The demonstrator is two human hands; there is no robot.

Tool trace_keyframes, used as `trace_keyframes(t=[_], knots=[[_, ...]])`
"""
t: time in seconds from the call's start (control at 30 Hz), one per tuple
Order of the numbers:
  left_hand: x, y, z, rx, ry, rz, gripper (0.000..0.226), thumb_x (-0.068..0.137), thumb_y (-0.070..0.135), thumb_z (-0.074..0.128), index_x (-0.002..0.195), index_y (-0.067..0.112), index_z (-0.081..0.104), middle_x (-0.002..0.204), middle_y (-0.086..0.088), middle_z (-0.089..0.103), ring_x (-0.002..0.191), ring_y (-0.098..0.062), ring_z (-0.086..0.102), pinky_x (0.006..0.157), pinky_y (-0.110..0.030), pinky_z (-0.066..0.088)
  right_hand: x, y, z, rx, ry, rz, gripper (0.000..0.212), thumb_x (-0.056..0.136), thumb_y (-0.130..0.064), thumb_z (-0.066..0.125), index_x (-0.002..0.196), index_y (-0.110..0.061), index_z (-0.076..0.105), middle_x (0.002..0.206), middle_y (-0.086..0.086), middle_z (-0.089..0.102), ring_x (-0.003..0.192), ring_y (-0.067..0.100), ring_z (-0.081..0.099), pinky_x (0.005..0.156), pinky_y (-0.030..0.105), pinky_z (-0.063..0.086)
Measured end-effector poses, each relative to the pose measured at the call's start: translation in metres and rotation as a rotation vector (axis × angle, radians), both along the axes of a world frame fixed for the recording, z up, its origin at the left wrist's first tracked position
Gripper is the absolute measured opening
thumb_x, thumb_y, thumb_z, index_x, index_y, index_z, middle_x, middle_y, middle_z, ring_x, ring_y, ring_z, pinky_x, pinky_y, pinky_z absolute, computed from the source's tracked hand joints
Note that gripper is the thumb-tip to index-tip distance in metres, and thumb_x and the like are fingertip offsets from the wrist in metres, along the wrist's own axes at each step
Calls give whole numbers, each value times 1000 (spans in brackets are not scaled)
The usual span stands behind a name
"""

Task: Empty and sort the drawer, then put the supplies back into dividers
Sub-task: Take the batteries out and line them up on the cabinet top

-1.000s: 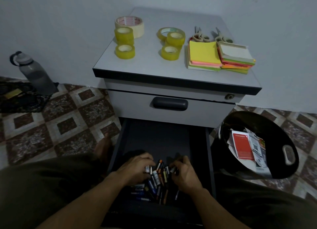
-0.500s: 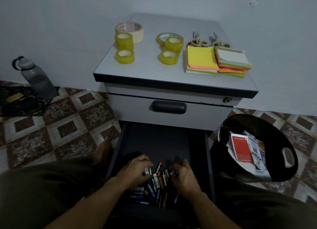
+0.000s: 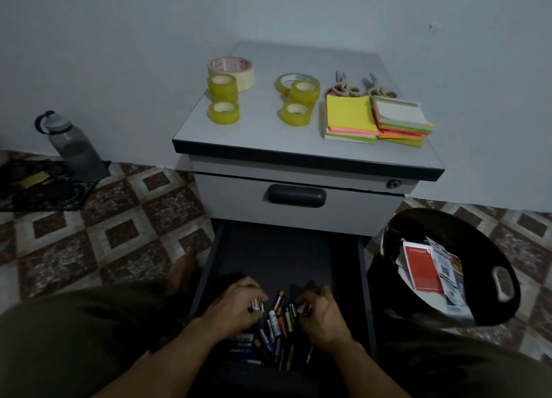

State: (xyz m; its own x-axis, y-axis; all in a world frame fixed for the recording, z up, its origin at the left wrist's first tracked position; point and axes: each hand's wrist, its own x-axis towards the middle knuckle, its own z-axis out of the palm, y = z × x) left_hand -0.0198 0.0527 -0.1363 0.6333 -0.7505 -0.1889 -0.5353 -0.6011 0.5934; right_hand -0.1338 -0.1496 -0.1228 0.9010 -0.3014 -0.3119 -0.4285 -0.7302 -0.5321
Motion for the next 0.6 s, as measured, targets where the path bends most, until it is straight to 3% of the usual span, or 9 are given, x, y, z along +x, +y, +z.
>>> trace_keyframes(t=[0.17,0.33,0.5,0.6], knots=[[-9,2,23,-35,1,-7,30,87,22,73,117,22,70,114,10,50,85,11,45,76,2,34,2,5,22,-8,-17,20,25,88,-14,62,109,-26,68,114,0,44,94,13,53,76,-1,37],[-15,-3,71,-37,56,-28,25,83,31,76,104,40,67,115,9,53,92,1,52,78,-6,43,6,13,71,-11,-44,123,24,85,-14,66,94,-36,61,105,-2,47,94,11,52,80,9,36],[-18,9,154,-93,22,-53,28,81,33,79,108,32,73,114,12,55,83,0,59,74,-7,46,5,9,136,-59,-85,277,25,80,-17,70,92,-37,63,100,-5,51,83,5,55,63,0,35],[-9,24,214,-148,-68,-8,24,78,38,81,101,41,71,106,19,58,81,-1,63,73,-15,51,6,3,191,-79,-160,302,22,82,-18,72,98,-32,67,107,-4,52,85,6,58,66,2,41]])
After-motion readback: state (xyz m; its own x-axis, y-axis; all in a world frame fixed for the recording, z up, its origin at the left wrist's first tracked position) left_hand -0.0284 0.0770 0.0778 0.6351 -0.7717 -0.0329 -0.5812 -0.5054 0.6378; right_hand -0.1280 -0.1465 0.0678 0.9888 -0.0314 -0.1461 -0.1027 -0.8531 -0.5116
